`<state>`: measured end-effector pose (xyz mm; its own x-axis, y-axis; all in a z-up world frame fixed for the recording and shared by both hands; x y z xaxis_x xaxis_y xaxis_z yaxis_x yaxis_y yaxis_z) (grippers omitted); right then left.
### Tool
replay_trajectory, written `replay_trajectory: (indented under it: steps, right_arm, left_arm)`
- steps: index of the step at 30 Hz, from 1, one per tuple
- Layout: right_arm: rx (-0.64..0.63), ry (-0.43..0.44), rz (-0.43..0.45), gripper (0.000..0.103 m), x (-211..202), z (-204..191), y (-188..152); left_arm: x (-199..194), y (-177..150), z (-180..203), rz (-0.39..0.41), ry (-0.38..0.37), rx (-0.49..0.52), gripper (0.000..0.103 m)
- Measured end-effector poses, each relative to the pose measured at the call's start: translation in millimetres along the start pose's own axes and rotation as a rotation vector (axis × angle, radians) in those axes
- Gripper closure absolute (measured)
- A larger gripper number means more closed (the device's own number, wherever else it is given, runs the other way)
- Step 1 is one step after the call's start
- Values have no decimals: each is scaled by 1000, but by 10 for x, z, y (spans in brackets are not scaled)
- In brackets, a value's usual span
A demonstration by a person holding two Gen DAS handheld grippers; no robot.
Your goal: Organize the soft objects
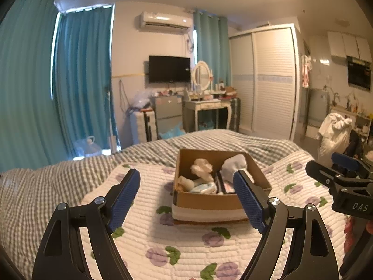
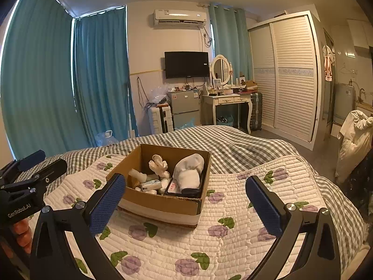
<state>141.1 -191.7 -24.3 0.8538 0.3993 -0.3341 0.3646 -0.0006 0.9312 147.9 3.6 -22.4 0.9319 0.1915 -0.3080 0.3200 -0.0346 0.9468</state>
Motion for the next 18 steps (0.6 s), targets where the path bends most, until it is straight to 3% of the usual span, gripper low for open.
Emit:
replay_trajectory:
  steps: [18]
  right_arm:
    - [4,-4,-7,0,-3,30,-12]
  left_arm:
    - [-17,15,-18,3,1,-4,20]
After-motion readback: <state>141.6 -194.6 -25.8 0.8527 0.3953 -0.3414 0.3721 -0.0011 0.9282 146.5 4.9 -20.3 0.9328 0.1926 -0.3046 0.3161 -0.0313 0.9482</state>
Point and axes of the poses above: each gripper's, at about its wrist camera, not at the fingertips, and x roughly the way its jaws point, z to its right, y to its top, the point moved 9 cm from there along x, roughly the way its jaws point, and after that the axes turned 13 degrees about y, right-handed, at the moved point
